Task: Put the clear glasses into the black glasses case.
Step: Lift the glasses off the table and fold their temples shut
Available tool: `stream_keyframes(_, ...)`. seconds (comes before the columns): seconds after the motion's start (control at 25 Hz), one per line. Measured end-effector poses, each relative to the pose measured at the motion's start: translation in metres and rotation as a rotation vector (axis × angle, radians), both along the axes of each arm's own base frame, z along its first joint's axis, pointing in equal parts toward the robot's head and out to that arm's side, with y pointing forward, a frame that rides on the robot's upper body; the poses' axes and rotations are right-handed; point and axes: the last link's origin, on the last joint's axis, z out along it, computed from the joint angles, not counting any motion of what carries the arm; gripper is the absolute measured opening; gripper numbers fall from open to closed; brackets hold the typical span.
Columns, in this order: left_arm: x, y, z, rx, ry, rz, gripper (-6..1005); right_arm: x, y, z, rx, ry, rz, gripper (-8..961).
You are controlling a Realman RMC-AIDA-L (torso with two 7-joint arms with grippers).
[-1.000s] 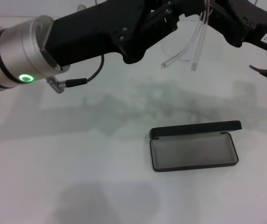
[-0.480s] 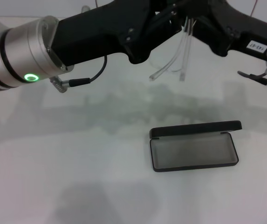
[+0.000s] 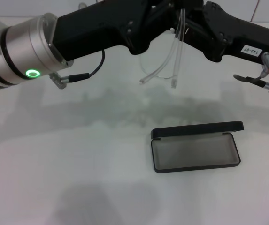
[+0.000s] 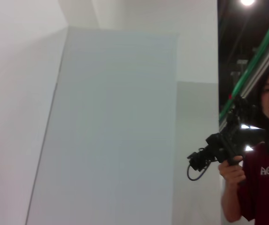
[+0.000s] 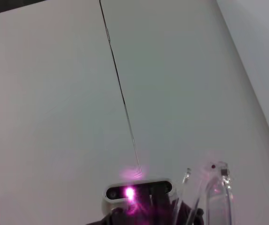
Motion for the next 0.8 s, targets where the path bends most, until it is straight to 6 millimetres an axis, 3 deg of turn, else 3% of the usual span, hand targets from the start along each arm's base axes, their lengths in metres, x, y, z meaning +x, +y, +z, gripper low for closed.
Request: stream_keyframes(0.8, -0.0036, 0.0022, 0.0001, 0.015, 0.008, 0.007, 54, 0.0033, 0.004, 0.0006, 0.041, -0.018, -0.017, 126)
